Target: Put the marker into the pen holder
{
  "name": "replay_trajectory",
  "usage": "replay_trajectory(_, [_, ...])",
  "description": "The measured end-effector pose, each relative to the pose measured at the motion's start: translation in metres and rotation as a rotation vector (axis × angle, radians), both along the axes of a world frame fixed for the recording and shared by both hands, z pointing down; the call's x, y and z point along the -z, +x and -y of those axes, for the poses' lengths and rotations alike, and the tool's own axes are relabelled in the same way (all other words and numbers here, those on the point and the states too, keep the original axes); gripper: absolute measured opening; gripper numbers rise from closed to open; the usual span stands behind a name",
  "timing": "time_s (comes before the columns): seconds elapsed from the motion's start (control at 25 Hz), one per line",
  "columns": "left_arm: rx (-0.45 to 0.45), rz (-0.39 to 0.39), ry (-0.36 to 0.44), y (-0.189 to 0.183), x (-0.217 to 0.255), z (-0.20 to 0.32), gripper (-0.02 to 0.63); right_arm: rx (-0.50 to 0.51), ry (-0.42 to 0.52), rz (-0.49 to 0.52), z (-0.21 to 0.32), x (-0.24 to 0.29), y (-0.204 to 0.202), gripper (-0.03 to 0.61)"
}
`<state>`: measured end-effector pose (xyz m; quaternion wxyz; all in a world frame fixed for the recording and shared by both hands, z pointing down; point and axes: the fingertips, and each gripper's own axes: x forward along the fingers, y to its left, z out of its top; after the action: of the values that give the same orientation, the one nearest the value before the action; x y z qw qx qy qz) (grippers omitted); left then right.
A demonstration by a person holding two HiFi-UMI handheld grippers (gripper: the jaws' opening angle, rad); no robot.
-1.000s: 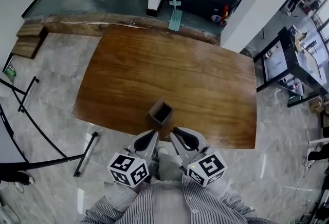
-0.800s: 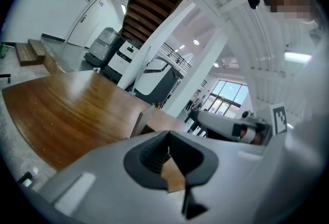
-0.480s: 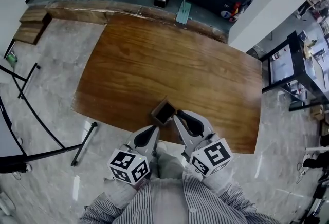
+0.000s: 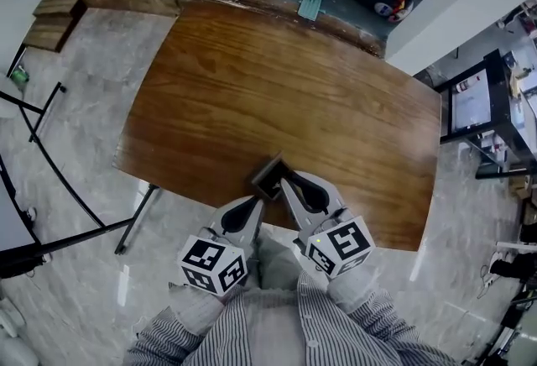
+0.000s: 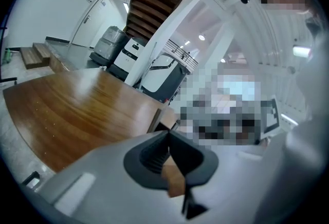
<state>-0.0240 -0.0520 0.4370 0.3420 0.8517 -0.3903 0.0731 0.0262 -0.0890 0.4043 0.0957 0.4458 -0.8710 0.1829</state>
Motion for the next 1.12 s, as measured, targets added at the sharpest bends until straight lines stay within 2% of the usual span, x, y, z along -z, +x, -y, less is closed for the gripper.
replay_trajectory(0.24, [-0.011, 0.0, -0.024, 0.003, -0.005, -0.002, 0.008, 0.008, -0.056, 0.015, -0.003, -0.023, -0.006, 0.048])
replay_trajectory(0.64, [-0.016, -0.011, -0.053, 0.008, -0.014, -0.009, 0.008, 0.012, -0.095, -0.026, -0.003, -0.049, -0.007, 0.048])
replay_trajectory(1.12, [-0.016, -0.025, -0.059, 0.008, -0.013, -0.012, 0.008, -0.014, -0.071, -0.185, 0.006, -0.054, -0.006, 0.06])
